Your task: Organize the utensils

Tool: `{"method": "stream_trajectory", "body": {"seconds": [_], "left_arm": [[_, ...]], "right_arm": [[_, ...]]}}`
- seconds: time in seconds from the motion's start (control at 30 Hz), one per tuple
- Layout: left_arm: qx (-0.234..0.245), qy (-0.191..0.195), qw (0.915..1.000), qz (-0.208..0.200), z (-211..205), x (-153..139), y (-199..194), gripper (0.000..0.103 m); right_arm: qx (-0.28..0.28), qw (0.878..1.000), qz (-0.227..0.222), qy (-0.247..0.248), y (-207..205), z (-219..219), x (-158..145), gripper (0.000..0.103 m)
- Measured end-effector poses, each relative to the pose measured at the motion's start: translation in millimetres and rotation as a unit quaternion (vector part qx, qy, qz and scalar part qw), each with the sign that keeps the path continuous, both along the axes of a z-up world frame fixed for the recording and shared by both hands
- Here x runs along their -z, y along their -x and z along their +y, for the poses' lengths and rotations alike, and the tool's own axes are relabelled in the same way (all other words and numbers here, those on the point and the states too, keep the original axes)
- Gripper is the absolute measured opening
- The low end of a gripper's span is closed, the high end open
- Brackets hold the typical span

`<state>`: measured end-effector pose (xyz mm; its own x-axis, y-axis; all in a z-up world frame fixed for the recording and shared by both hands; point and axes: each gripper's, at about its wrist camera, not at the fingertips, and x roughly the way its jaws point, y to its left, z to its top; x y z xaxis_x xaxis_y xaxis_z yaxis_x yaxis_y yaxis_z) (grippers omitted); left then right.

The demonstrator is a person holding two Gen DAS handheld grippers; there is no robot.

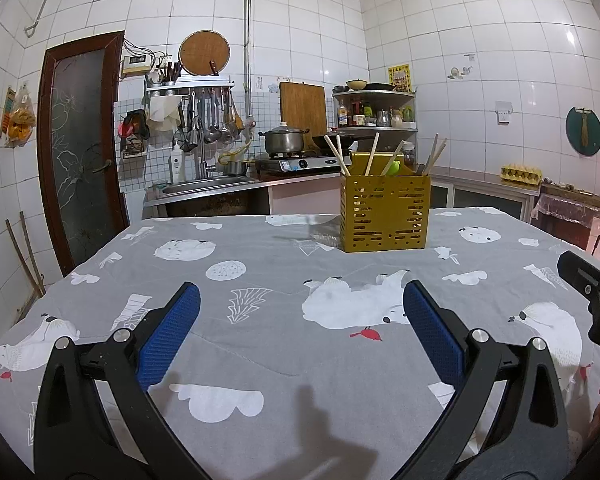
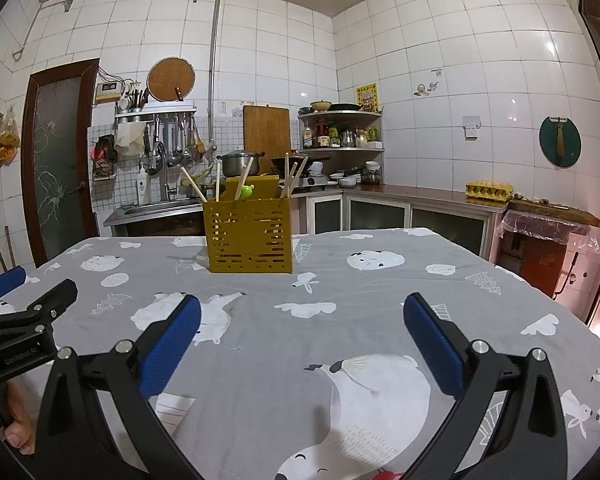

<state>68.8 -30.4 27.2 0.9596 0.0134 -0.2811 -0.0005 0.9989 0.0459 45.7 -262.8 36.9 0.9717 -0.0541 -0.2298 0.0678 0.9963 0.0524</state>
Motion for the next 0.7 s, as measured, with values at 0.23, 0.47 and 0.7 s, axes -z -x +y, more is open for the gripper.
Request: {"method": "stream_trajectory", "body": {"seconds": [0.23, 0.47, 0.7], "left_arm": [[0.0, 0.0, 1.0, 0.0, 0.0, 0.5, 0.0, 0.098], [0.0, 0.0, 1.0, 0.0, 0.0, 0.9, 0.0, 0.098], [0.0, 0.0, 1.0, 0.0, 0.1, 0.9, -0.1, 0.098]], "right_arm": [[0.002, 1.0, 0.0, 0.001, -1.0, -0.4, 1.5, 0.099], [0.003, 1.0, 0.001, 0.003, -2.2, 0.3, 2.8, 0.099], [0.005, 1.0, 0.003, 0.009, -2.0, 3.1, 4.7, 0.099]]}}
